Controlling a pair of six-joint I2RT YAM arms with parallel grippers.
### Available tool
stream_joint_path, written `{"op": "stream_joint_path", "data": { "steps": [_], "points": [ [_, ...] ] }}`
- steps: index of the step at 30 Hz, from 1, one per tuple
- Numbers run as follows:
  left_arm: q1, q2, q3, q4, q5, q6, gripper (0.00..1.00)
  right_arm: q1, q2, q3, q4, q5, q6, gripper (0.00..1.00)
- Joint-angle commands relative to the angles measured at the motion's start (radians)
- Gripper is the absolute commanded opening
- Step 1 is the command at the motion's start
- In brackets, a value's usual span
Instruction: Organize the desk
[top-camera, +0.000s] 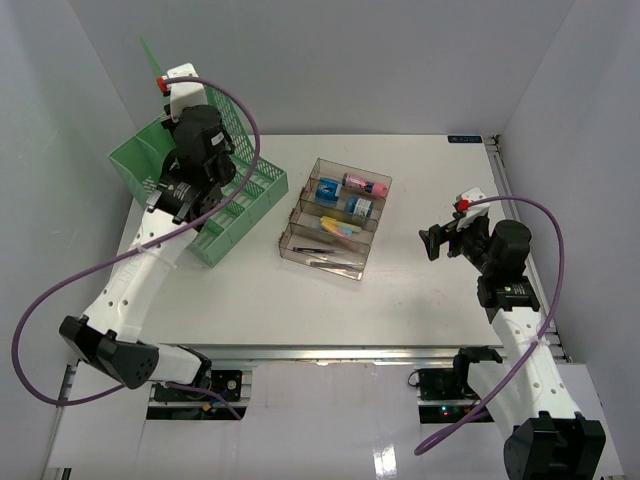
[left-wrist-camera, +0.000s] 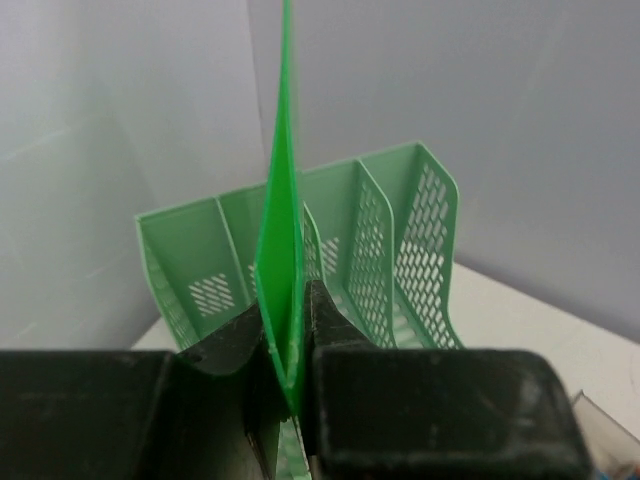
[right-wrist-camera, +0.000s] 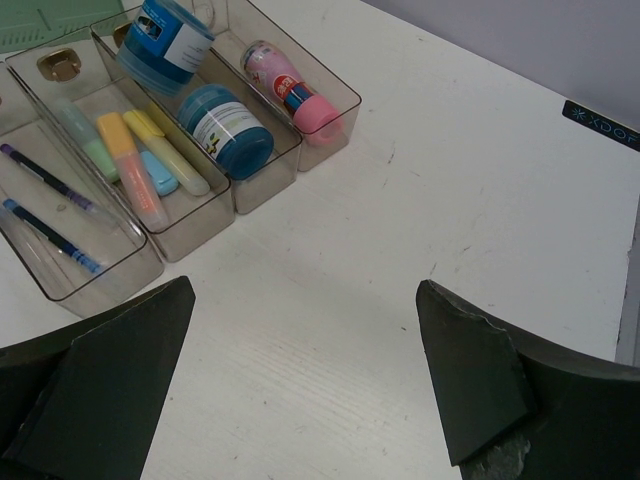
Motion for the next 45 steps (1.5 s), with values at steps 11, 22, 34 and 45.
{"op": "stream_joint_path", "data": {
  "steps": [11, 22, 34, 45],
  "points": [
    [0.135, 0.012, -0.098, -0.191, 0.242, -0.34, 0.0, -0.005, -0.009, -0.01, 0.062, 0.014, -0.011, 0.98],
    [0.196, -0.023, -0.274, 0.058, 0.294, -0.203, 0.0, -0.005, -0.006, -0.01, 0.062, 0.029, -0.024, 0.98],
    [0.199, -0.016, -0.267, 0.207, 0.279, -0.083, 0.0, -0.008, -0.002, -0.011, 0.063, 0.033, -0.028, 0.98],
    [0.198, 0.024, -0.308, 0.305, 0.272, -0.059, 0.0, -0.009, 0.0, -0.013, 0.063, 0.031, -0.026, 0.98]
  ]
}}
